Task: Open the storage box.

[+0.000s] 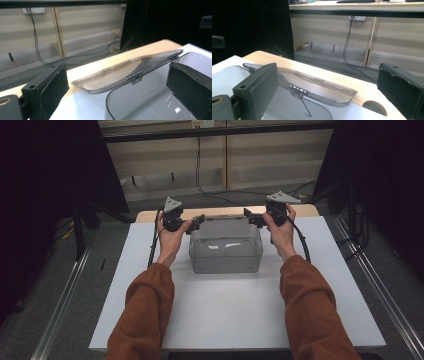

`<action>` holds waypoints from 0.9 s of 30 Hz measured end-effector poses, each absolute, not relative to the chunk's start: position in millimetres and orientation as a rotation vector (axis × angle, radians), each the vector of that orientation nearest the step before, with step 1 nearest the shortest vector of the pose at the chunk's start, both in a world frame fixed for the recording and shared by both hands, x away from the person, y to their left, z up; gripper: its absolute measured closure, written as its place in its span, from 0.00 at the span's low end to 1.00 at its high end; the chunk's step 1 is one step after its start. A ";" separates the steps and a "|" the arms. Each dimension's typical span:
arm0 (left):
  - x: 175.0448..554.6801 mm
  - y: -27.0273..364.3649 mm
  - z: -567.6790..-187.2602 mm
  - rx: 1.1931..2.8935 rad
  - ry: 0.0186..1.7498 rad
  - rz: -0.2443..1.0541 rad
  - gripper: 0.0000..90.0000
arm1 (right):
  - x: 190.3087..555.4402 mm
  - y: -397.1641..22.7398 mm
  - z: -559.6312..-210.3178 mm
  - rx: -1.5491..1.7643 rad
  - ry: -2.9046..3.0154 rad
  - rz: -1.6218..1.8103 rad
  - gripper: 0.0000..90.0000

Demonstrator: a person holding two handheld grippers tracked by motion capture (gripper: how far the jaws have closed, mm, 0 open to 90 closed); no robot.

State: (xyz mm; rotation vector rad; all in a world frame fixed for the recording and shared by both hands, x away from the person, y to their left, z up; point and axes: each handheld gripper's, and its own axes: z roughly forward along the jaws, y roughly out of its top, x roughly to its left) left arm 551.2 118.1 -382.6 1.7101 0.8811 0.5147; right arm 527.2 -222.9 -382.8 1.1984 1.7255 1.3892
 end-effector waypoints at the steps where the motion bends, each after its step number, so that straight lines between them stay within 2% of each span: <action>1: 549.2 119.4 -381.8 1.698 0.881 0.520 0.04 | 524.9 -223.3 -382.4 1.191 1.721 1.392 0.04; 16: 512.2 135.8 -374.5 1.635 0.827 0.568 0.04 | 484.2 -224.9 -373.9 1.129 1.691 1.391 0.02; 27: 482.2 143.7 -376.7 1.619 0.796 0.572 0.04 | 453.8 -229.0 -382.8 1.087 1.694 1.359 0.02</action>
